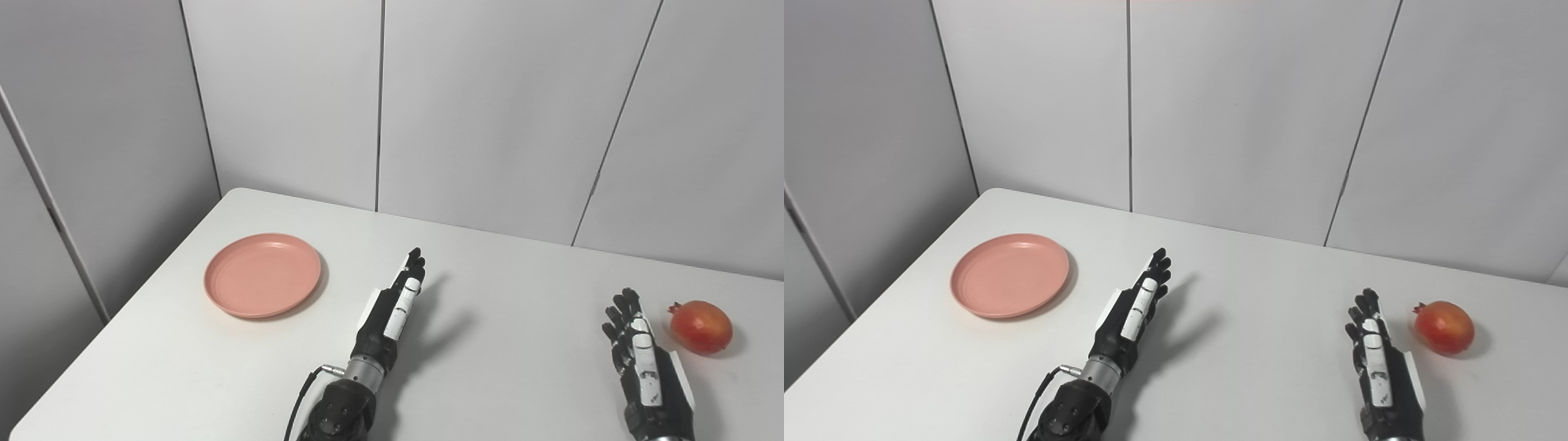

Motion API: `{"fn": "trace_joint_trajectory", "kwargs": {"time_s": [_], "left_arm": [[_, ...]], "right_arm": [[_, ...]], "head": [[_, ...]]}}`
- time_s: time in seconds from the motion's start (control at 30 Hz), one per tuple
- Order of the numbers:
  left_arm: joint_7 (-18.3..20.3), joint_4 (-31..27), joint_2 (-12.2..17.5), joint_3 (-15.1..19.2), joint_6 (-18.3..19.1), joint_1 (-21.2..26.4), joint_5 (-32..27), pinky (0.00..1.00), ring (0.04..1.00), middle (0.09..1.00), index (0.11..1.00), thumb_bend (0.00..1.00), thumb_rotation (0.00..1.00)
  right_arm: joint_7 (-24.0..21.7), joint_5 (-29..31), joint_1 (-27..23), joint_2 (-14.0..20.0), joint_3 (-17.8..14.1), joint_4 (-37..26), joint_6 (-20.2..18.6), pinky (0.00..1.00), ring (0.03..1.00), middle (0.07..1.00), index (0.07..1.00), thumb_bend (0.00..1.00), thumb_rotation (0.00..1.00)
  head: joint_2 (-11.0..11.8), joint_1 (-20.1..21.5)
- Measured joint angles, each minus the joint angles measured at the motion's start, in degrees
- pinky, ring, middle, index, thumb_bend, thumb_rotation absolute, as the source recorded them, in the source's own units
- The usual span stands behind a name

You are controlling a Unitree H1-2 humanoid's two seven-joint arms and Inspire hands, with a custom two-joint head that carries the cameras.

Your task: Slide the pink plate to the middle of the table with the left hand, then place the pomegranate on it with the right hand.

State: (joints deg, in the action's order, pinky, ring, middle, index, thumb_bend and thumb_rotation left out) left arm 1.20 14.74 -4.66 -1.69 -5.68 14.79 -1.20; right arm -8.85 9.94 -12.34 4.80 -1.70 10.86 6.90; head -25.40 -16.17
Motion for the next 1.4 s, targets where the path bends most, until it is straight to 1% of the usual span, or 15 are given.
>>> {"fn": "trace_joint_trajectory", "kwargs": {"time_s": [0.07, 0.2, 0.33, 0.43, 0.53, 0.63, 0.7, 0.83, 0.93, 0.97, 1.03, 1.1, 1.13, 1.27, 1.4], "left_arm": [[0.08, -0.20, 0.22, 0.51, 0.06, 0.00, -0.74, 1.00, 1.000, 1.000, 1.000, 0.62, 1.00], [0.16, -2.14, 1.00, 2.51, 1.09, 0.02, -2.62, 1.00, 1.000, 1.000, 1.000, 0.66, 1.00], [0.58, -3.96, 3.25, 3.46, 2.02, 0.90, -4.47, 1.00, 1.000, 1.000, 1.000, 0.68, 1.00], [0.82, -5.09, 4.14, 4.21, 4.08, 1.51, -5.02, 1.00, 1.000, 1.000, 1.000, 0.69, 1.00], [0.75, -8.16, 5.35, 5.18, 6.91, 2.28, -4.89, 0.99, 0.991, 0.997, 0.992, 0.69, 1.00], [-0.30, -9.85, 7.53, 6.60, 8.05, 3.38, -4.13, 1.00, 0.982, 0.987, 0.982, 0.70, 1.00], [-0.92, -9.88, 8.73, 7.82, 8.59, 4.04, -4.04, 1.00, 0.978, 0.983, 0.979, 0.70, 1.00], [-1.35, -9.09, 10.61, 9.89, 8.63, 4.46, -4.45, 0.99, 0.968, 0.968, 0.968, 0.73, 1.00], [-1.47, -7.47, 11.59, 11.31, 8.57, 4.84, -4.97, 0.97, 0.956, 0.957, 0.953, 0.72, 1.00], [-1.56, -7.20, 11.76, 11.84, 8.39, 4.86, -4.99, 0.95, 0.943, 0.947, 0.942, 0.72, 1.00], [-1.88, -6.15, 11.87, 12.77, 6.88, 5.22, -5.01, 0.93, 0.933, 0.937, 0.930, 0.73, 1.00], [-2.64, -5.55, 12.20, 13.71, 6.78, 5.61, -5.01, 0.93, 0.933, 0.932, 0.922, 0.72, 1.00], [-2.97, -5.55, 12.30, 14.31, 6.77, 5.76, -4.99, 0.92, 0.918, 0.917, 0.903, 0.72, 1.00], [-5.16, -5.62, 12.72, 16.01, 6.79, 6.32, -4.88, 0.93, 0.922, 0.923, 0.915, 0.76, 1.00], [-6.12, -5.74, 13.74, 17.20, 6.87, 6.32, -4.88, 0.91, 0.908, 0.913, 0.914, 0.76, 1.00]], "right_arm": [[0.16, -0.15, -0.02, 0.00, 0.01, -0.01, 0.12, 1.00, 1.000, 1.000, 1.000, 0.55, 0.95], [0.16, -0.34, -0.08, 0.01, 0.03, 0.06, 0.33, 1.00, 1.000, 1.000, 1.000, 0.56, 0.94], [0.09, -0.33, -0.15, 0.11, 0.04, 0.21, 0.33, 1.00, 1.000, 1.000, 1.000, 0.56, 0.95], [0.08, -0.33, -0.23, 0.08, 0.13, 0.22, 0.33, 1.00, 1.000, 1.000, 1.000, 0.56, 0.95], [0.10, -0.32, -0.23, 0.05, 0.15, 0.17, 0.33, 1.00, 1.000, 1.000, 1.000, 0.56, 0.94], [0.09, -0.15, -0.21, 0.05, 0.14, 0.16, 0.33, 1.00, 1.000, 1.000, 1.000, 0.56, 0.94], [0.04, 0.02, -0.20, 0.08, 0.13, 0.16, 0.33, 1.00, 1.000, 1.000, 1.000, 0.56, 0.94], [0.01, 0.06, -0.19, 0.13, 0.13, 0.17, 0.33, 1.00, 1.000, 1.000, 1.000, 0.57, 0.94], [-0.40, 0.24, -0.20, 0.18, 0.12, 0.21, 0.33, 1.00, 1.000, 1.000, 1.000, 0.56, 0.94], [-0.59, 0.27, -0.20, 0.18, 0.11, 0.21, 0.33, 1.00, 1.000, 1.000, 1.000, 0.56, 0.94], [-0.72, 0.26, -0.21, 0.19, 0.03, 0.26, 0.34, 1.00, 1.000, 1.000, 1.000, 0.56, 0.94], [-0.76, 0.26, -0.29, 0.19, 0.03, 0.40, 0.35, 1.00, 1.000, 1.000, 1.000, 0.55, 0.94], [-0.79, 0.26, -0.33, 0.20, 0.00, 0.46, 0.38, 1.00, 1.000, 1.000, 1.000, 0.55, 0.95], [-0.95, 0.39, -0.42, 0.22, -0.23, 0.64, 0.60, 1.00, 1.000, 1.000, 1.000, 0.55, 0.95], [-1.34, 0.48, -0.59, 0.30, -0.24, 0.92, 0.75, 1.00, 1.000, 1.000, 1.000, 0.53, 0.95]], "head": [[0.09, 0.09], [0.09, 0.09], [0.09, -0.09], [-0.17, -0.09], [-0.35, -0.26], [-0.44, -0.26], [-0.44, -0.53], [-0.35, -0.97], [-0.26, -1.31], [-0.26, -1.40], [-0.17, -1.76], [-0.26, -2.19], [-0.26, -2.20], [-0.26, -2.64], [0.18, -2.72]]}}
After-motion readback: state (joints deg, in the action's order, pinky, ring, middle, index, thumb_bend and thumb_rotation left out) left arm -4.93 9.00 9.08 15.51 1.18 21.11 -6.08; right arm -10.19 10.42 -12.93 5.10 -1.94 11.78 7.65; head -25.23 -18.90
